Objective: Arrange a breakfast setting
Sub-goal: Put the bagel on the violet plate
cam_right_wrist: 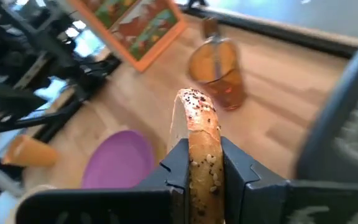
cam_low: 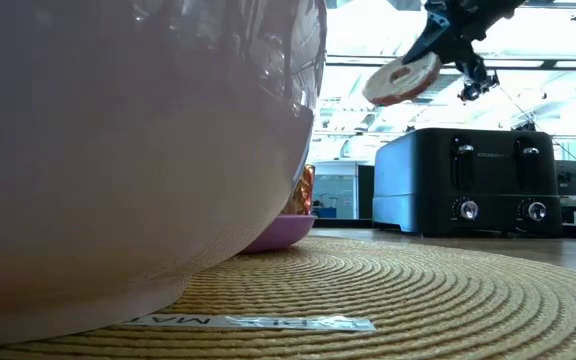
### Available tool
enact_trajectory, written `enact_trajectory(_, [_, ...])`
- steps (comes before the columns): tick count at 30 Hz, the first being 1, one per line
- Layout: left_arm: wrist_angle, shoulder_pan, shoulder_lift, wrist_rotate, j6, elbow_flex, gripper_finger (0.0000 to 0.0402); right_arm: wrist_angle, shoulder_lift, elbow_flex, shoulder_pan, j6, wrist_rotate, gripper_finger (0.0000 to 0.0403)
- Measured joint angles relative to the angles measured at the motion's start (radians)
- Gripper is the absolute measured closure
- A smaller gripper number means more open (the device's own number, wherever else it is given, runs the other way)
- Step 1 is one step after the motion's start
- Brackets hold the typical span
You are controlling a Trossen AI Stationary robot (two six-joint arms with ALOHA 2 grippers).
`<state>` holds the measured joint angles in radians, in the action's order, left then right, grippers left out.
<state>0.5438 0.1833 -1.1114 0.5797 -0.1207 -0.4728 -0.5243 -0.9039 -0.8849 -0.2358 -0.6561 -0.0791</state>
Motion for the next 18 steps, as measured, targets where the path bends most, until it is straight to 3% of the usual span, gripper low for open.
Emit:
enact_trajectory(11, [0.0, 0.001, 0.0, -0.001, -0.009, 0.0, 0.0092, 0.312, -0.003, 0.176, 0.209, -0.133, -0.122, 0.0373])
enact_trajectory(18, [0.001, 0.001, 0.0, -0.001, -0.008, 0.0, 0.0092, 0.475, -0.095, 0.2, 0.307, -0.13, -0.22, 0.0373])
